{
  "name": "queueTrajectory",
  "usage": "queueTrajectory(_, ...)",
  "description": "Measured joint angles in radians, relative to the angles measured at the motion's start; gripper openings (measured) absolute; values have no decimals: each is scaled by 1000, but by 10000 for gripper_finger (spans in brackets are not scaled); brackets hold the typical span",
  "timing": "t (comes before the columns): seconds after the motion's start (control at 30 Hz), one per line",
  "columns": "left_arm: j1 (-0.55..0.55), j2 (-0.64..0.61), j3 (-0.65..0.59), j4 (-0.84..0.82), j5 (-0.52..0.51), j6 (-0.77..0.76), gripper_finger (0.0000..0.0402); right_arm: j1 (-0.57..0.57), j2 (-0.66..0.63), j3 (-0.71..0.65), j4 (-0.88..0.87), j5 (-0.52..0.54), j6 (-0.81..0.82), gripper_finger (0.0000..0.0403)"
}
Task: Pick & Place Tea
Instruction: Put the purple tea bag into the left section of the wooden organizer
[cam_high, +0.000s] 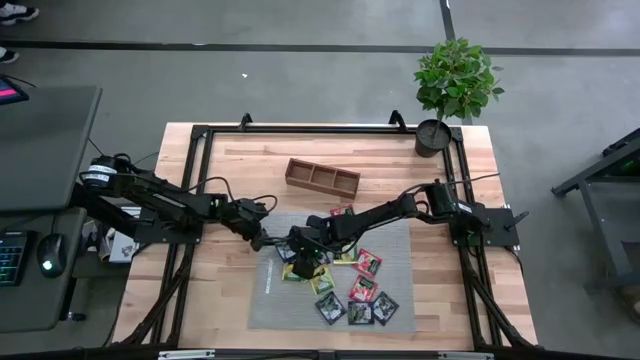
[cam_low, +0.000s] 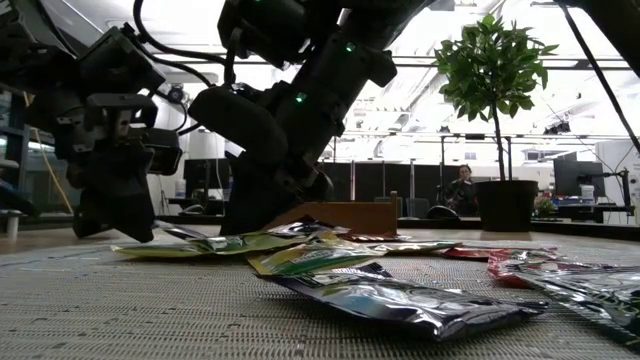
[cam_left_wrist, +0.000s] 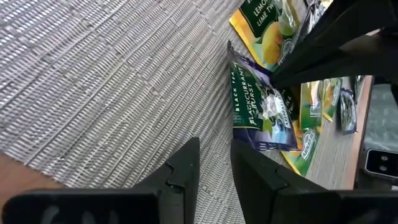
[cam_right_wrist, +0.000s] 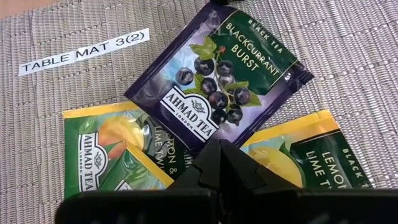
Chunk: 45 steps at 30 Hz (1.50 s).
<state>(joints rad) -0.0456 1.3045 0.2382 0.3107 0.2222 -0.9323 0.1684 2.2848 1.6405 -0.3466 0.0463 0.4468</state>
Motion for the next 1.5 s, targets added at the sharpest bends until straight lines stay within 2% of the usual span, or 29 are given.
queueTrajectory(0.2,0,1,-2,17,-1,46,91,0,0,0,0,0,1,0)
queueTrajectory(0.3,0,1,-3,36,0,54,106,0,0,0,0,0,1,0)
queueTrajectory(0.63,1,-1,-3,63,49,36,237,0,0,0,0,-3,0,0)
queueTrajectory(0.77,1,-1,-2,72,57,33,270,0,0,0,0,-3,-1,0)
queueTrajectory(1.17,1,-1,-3,165,87,30,280,2,0,0,-7,-17,-2,0)
queueTrajectory(1.37,0,0,-2,147,85,6,280,2,0,0,3,-18,-2,0)
queueTrajectory(1.5,0,0,-2,84,31,-20,280,2,0,-1,11,-18,-2,0)
